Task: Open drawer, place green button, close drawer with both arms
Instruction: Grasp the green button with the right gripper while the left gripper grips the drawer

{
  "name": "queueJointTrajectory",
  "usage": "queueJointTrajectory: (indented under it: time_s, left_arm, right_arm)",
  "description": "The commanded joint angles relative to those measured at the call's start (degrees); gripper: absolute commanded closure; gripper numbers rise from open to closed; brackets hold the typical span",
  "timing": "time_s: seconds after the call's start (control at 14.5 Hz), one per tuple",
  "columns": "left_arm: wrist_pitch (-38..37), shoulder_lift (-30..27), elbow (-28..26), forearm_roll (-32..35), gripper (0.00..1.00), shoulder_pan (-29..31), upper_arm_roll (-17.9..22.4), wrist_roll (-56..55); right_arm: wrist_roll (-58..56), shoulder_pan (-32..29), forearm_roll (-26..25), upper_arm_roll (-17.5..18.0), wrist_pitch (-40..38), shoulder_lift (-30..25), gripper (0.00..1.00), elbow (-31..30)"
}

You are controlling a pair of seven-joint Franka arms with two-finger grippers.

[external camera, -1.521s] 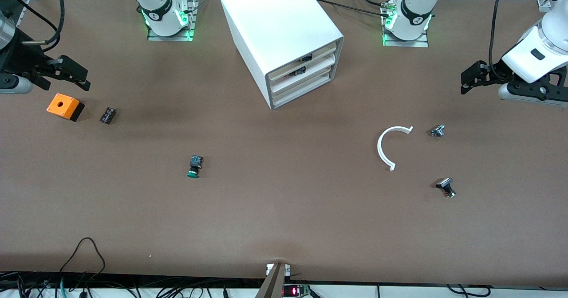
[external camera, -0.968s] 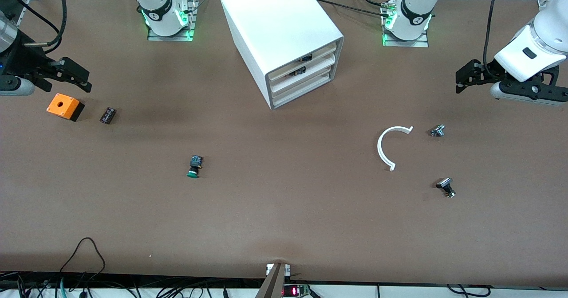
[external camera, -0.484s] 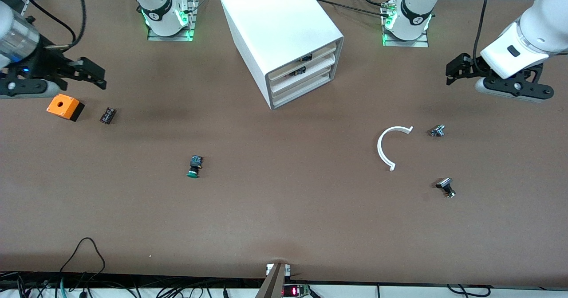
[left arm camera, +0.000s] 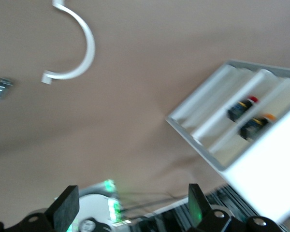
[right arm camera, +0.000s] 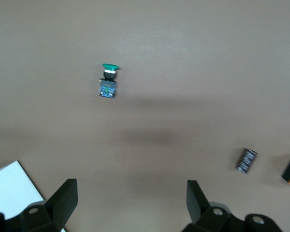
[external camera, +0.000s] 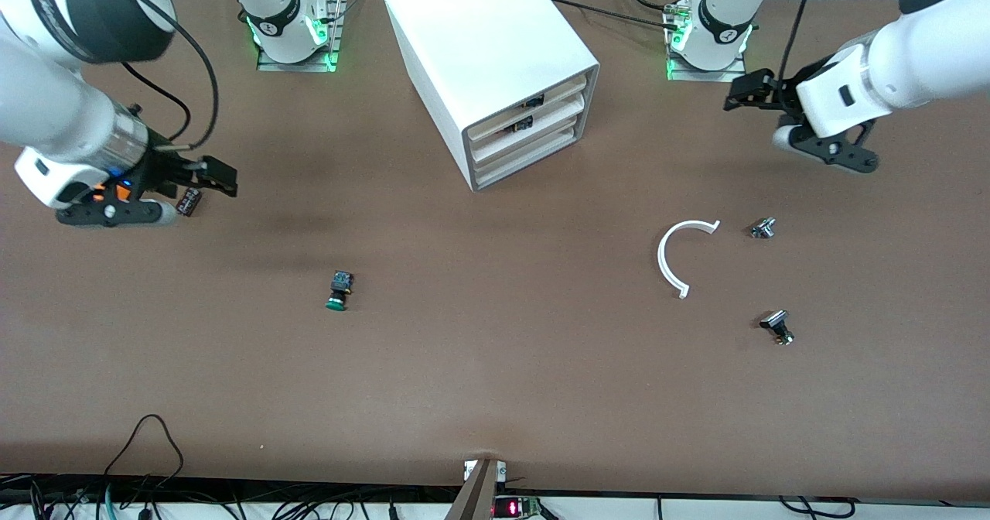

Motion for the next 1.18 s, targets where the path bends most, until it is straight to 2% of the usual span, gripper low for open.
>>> queueJointTrajectory:
  time_s: [0.0, 0.28, 0.41, 0.62, 0.83, 0.97, 1.11]
  left_arm:
    - [-2.1, 5.16, 0.8, -8.65, 0.01, 0.11, -1.78, 0.73]
    - [-1.31, 17.02, 0.45, -15.87, 0.0, 0.02, -5.57, 6.78]
    - [3.76, 18.89, -1.21, -16.77, 0.0, -0.06, -8.37, 11.69]
    - [13.78, 16.53, -9.37, -22.11, 0.01, 0.11, -10.05, 16.18]
    - [23.8, 12.23, -22.62, -31.76, 0.01, 1.25, -10.05, 31.96]
    - [28.29, 11.69, -29.93, -38.36, 0.01, 2.04, -10.05, 44.0]
    - [31.47, 11.42, -34.86, -45.04, 0.01, 1.87, -10.4, 52.37]
  right_arm:
    - [2.6, 1.39, 1.42, 0.23, 3.62, 2.06, 0.0, -0.89]
    - [2.42, 2.08, 2.39, 0.32, 12.67, 4.96, 0.0, -6.25]
    - [2.51, 3.23, 2.39, 0.32, 15.05, 7.59, 0.0, -6.43]
    - [2.42, 4.64, 2.39, 0.32, 21.72, 10.67, 0.0, -7.92]
    - [2.42, 4.81, 2.13, 0.23, 30.06, 12.96, 0.0, -11.25]
    - [2.51, 5.86, 1.95, 0.23, 41.01, 13.84, 0.0, -16.16]
    - [2.95, 6.4, 1.95, 0.14, 52.46, 15.42, 0.0, -20.57]
